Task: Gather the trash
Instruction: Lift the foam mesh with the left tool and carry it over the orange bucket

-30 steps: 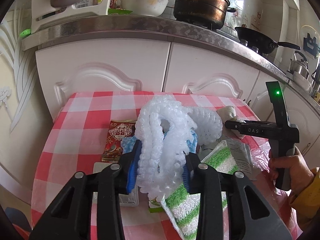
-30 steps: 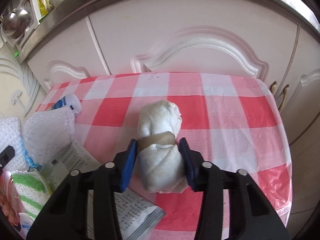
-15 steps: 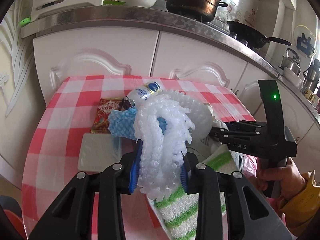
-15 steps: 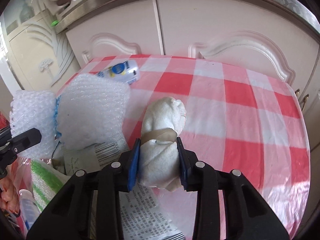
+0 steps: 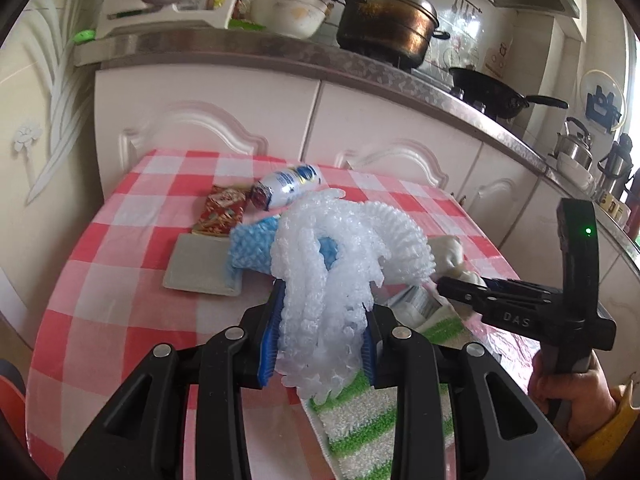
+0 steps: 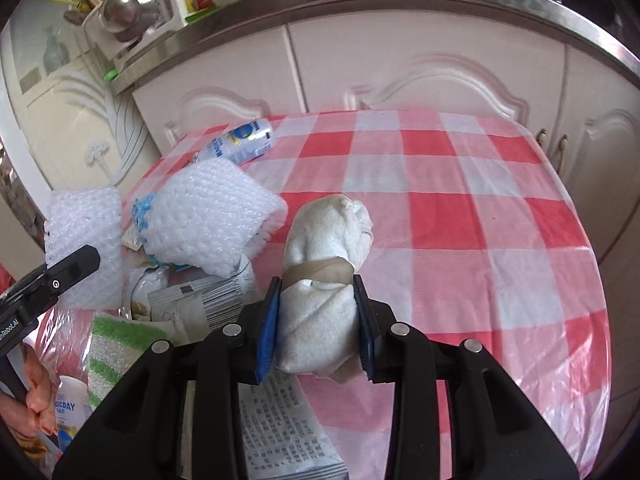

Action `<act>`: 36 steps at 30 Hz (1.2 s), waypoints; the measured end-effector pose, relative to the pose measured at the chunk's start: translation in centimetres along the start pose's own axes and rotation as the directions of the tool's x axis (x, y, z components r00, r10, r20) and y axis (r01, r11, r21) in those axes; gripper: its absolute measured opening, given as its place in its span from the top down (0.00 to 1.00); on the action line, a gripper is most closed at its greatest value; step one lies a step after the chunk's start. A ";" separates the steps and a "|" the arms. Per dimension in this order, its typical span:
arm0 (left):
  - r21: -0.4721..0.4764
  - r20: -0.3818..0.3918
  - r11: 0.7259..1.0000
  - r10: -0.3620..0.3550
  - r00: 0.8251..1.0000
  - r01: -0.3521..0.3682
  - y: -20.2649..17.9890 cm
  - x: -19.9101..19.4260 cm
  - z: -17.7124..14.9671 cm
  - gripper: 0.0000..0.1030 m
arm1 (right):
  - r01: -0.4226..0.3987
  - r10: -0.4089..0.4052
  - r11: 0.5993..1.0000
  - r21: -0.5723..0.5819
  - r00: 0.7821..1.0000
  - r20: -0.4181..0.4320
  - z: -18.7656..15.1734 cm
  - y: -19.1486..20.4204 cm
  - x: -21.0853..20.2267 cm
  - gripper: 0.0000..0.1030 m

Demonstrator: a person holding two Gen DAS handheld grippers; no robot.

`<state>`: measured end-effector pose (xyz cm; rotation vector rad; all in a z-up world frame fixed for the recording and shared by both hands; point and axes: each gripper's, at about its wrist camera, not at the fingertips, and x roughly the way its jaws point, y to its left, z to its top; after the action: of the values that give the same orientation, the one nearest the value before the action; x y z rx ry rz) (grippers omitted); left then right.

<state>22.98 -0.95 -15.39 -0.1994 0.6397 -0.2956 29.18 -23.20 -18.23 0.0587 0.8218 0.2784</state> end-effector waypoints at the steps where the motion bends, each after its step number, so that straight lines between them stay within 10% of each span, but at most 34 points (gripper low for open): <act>1: -0.003 0.011 1.000 0.003 1.000 -0.003 0.1 -0.3 0.0 0.67 | 0.006 -0.006 1.000 0.011 1.000 0.013 -0.1 -0.2 -0.4 0.66; 21: -0.122 0.114 0.991 0.059 0.992 -0.044 4.5 -8.4 -1.8 0.67 | -0.042 0.035 0.998 0.043 0.987 0.154 -1.7 3.3 -8.5 0.66; 36: -0.224 0.068 0.972 0.092 0.993 -0.074 6.2 -6.8 -5.3 0.65 | -0.141 0.147 0.984 -0.113 0.988 0.047 -6.6 11.6 -9.9 0.66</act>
<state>15.82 6.62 -17.45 -0.3946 0.6014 -0.1345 15.43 -15.04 -13.81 0.0228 0.7470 0.4560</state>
